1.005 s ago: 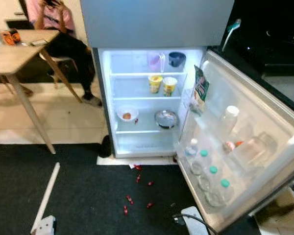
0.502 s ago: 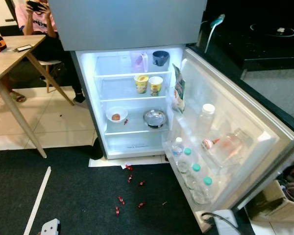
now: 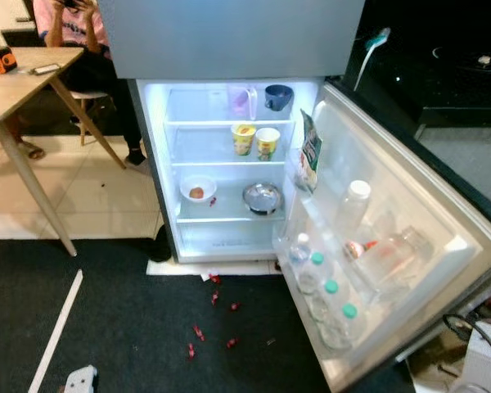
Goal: Restocking fridge
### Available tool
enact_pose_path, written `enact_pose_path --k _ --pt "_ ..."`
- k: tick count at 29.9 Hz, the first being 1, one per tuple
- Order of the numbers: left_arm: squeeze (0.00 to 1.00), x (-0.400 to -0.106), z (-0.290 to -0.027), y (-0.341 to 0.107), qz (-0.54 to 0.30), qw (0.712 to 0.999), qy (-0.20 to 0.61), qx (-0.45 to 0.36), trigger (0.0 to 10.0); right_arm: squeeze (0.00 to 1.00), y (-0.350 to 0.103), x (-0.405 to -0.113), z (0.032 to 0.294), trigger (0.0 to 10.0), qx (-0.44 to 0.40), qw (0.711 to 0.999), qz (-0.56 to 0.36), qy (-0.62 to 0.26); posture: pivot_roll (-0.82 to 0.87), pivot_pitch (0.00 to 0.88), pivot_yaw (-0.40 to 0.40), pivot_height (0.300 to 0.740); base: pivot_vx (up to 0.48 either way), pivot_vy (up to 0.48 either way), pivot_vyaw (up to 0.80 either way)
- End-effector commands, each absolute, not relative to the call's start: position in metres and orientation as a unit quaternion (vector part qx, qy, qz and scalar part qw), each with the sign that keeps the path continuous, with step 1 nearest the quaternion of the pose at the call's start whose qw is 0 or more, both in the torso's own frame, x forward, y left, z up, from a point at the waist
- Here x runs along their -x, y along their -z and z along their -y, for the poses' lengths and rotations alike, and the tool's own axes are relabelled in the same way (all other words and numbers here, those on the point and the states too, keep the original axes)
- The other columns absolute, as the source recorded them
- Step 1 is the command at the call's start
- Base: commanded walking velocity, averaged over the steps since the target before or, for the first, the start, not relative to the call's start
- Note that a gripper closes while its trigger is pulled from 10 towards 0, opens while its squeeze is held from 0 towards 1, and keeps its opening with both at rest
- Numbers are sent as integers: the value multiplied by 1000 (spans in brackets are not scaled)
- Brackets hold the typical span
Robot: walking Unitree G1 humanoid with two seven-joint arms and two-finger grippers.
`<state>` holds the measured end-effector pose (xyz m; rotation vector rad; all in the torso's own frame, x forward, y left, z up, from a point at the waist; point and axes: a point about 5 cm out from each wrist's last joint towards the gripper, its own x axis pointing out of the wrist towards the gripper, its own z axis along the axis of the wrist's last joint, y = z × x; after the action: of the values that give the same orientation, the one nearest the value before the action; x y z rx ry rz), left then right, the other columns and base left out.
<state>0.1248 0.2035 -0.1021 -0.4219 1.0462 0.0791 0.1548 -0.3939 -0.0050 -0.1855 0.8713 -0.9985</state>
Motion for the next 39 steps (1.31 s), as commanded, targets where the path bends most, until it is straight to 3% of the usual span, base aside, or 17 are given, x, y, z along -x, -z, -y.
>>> enact_pose_path --k 1,7,17,20,27,32,34,39 --pt "0 -121 -207 103 -498 841 -52 206 10000 0 -12 -158 409 10000 68 775 -363 514 -39 0 33 740 0 0 0" --pt "0 -124 -206 102 -494 843 -48 206 10000 0 -36 -169 424 10000 57 779 -293 551 -38 0 26 740 0 0 0" --pt "0 -125 -205 102 -493 844 -45 209 10000 0 -66 -192 435 10000 -97 805 -149 566 -35 0 23 740 0 0 0" --pt "0 -125 -205 102 -492 844 -46 209 10000 0 -75 -207 434 10000 -186 831 -88 517 -35 0 23 740 0 0 0" --pt "0 -125 -205 102 -492 843 -46 213 10000 0 -86 -229 426 10000 -268 874 -26 405 -39 0 23 740 0 0 0" --pt "0 -125 -205 102 -491 843 -46 215 10000 0 -90 -243 417 10000 -258 905 -36 335 -44 0 23 740 0 0 0" --pt "0 -125 -204 102 -492 842 -45 216 10000 0 -88 -257 399 10000 -230 940 -66 241 -48 0 22 740 0 0 0" --pt "0 -124 -203 102 -493 841 -44 218 10000 0 -89 -262 392 10000 -236 950 -69 193 -50 0 22 740 0 0 0"
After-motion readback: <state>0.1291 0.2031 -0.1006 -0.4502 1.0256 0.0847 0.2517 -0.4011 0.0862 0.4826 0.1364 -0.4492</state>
